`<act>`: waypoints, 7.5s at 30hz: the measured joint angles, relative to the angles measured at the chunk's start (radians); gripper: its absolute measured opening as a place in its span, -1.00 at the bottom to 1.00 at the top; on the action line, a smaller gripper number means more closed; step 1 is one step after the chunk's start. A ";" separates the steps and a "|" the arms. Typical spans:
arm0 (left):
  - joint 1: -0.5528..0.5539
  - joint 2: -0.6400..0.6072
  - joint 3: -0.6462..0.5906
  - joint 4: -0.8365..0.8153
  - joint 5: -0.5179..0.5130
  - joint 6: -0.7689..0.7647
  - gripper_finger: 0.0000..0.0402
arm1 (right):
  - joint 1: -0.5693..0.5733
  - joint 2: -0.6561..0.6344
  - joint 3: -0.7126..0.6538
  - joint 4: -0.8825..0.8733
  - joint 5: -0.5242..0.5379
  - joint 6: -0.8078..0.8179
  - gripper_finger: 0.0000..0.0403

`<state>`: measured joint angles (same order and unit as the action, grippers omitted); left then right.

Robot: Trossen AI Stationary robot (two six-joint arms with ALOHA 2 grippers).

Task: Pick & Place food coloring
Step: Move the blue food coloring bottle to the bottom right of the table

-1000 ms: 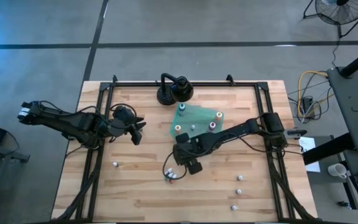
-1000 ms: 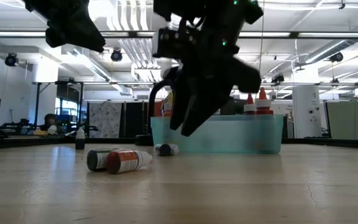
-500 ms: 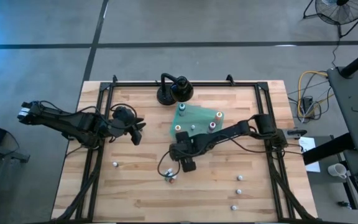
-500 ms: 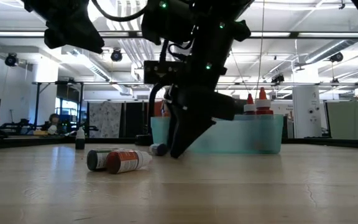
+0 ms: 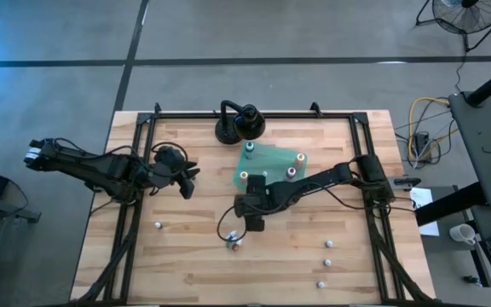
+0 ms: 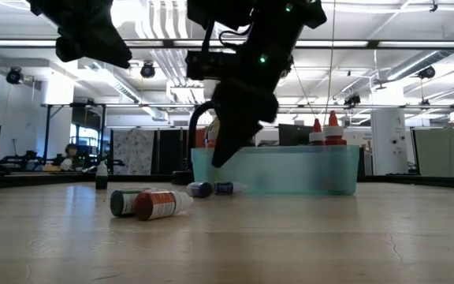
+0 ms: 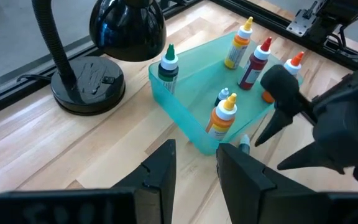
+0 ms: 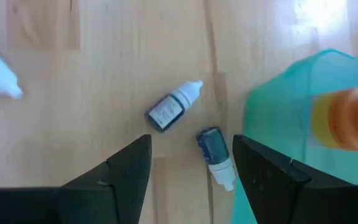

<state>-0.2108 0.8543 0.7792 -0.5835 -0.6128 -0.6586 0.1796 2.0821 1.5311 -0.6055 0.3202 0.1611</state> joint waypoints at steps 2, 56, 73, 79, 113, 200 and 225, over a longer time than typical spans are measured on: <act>0.000 0.000 0.000 -0.001 0.000 0.000 -0.55 | -0.003 -0.001 0.000 -0.004 -0.016 0.025 0.09; 0.000 0.000 0.000 -0.012 -0.002 0.000 -0.55 | -0.040 0.074 0.021 -0.021 -0.134 0.283 0.09; 0.000 0.000 0.000 -0.013 -0.002 0.011 -0.55 | -0.007 0.073 0.099 -0.087 -0.099 -0.014 0.09; 0.000 0.000 0.000 -0.013 -0.002 0.011 -0.55 | -0.037 0.091 0.098 -0.068 -0.024 -0.018 0.09; 0.000 0.000 0.000 -0.023 -0.014 0.011 -0.55 | -0.029 0.095 0.261 -0.389 -0.045 0.142 0.09; 0.000 -0.002 -0.065 -0.039 0.046 -0.053 -0.55 | 0.089 0.091 0.062 -0.461 -1.380 1.094 -0.73; 0.000 -0.002 -0.065 -0.050 0.074 -0.052 -0.55 | 0.143 0.154 -0.097 -0.235 -1.311 1.223 -0.60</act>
<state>-0.2108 0.8520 0.7139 -0.6331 -0.5385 -0.7101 0.3225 2.2362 1.4345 -0.8410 -0.9911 1.3837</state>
